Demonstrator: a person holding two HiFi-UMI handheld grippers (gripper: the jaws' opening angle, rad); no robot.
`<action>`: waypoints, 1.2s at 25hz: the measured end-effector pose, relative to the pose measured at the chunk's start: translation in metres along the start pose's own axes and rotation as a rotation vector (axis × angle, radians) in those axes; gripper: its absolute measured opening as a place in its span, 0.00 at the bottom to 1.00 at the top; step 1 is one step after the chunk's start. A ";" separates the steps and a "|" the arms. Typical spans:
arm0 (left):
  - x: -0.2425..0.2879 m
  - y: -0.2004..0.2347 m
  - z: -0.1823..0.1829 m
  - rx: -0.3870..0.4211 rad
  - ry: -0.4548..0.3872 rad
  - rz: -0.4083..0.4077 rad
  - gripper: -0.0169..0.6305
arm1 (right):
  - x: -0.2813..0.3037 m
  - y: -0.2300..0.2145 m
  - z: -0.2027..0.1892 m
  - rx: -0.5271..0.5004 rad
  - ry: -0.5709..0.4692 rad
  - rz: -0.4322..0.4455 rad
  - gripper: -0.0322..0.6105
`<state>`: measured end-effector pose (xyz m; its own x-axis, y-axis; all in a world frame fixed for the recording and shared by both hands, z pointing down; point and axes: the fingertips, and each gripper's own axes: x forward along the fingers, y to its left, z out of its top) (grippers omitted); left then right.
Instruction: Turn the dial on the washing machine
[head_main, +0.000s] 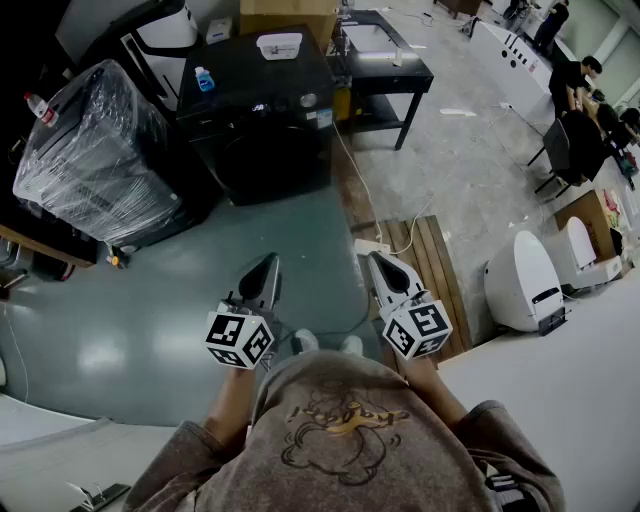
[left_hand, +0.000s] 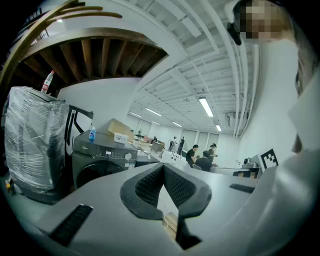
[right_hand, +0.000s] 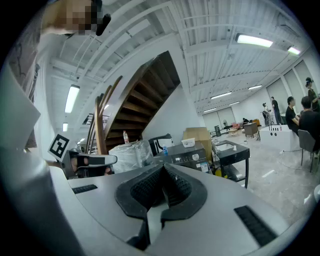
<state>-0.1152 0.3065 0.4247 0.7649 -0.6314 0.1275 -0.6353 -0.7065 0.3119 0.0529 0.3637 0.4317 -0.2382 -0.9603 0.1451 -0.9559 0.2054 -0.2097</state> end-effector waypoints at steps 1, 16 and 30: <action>0.001 0.003 0.001 0.000 0.000 0.000 0.01 | 0.004 0.002 0.001 0.006 -0.006 0.005 0.05; 0.008 0.045 -0.004 -0.004 0.015 -0.007 0.01 | 0.042 0.006 -0.013 -0.010 0.002 -0.046 0.05; 0.114 0.103 0.027 -0.005 0.015 0.035 0.01 | 0.163 -0.060 0.008 0.001 0.023 0.008 0.05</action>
<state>-0.0961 0.1531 0.4455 0.7434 -0.6513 0.1522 -0.6615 -0.6823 0.3114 0.0732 0.1937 0.4602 -0.2495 -0.9541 0.1658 -0.9538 0.2126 -0.2122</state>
